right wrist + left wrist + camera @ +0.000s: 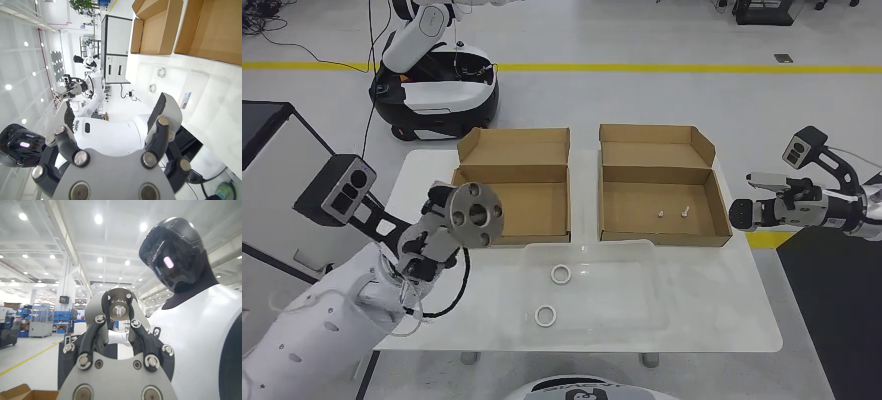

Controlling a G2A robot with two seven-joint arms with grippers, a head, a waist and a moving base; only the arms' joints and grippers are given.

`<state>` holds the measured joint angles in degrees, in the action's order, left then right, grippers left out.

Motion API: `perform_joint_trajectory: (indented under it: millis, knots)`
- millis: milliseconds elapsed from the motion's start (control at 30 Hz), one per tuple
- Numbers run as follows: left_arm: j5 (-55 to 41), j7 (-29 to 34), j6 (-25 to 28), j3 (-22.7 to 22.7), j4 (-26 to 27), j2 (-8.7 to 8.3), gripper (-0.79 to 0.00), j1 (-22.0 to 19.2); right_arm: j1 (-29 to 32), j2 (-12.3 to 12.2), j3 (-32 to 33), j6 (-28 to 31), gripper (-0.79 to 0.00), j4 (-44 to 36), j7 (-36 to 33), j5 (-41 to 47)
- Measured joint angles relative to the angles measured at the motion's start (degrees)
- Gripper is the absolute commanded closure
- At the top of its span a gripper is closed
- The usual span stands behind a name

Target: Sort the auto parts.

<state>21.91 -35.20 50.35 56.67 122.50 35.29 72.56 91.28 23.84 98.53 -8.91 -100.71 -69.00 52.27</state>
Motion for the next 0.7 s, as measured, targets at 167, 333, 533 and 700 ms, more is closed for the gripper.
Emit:
perform_joint_trajectory:
  millis: [167, 333, 533, 700]
  knots:
    - [-3.5, 11.9, -7.6, 1.6, -0.5, -0.24, 0.000, 0.3, 0.0, 0.0, 0.0, 0.0, -0.785, 0.0, 0.0, 0.0]
    - [-3.6, 20.9, -13.5, 3.9, 0.5, -0.22, 0.000, 0.8, 0.0, 0.0, 0.0, 0.0, -0.785, 0.0, 0.0, 0.0]
    - [-3.6, 27.7, -17.4, 4.7, 0.3, 0.72, 0.000, -1.7, 0.0, 0.0, 0.0, 0.0, -0.785, 0.0, 0.0, 0.0]
    - [-3.4, 36.4, -21.0, 2.9, -1.8, 2.37, 0.000, -9.1, 0.0, 0.0, 0.0, 0.0, -0.785, 0.0, 0.0, 0.0]
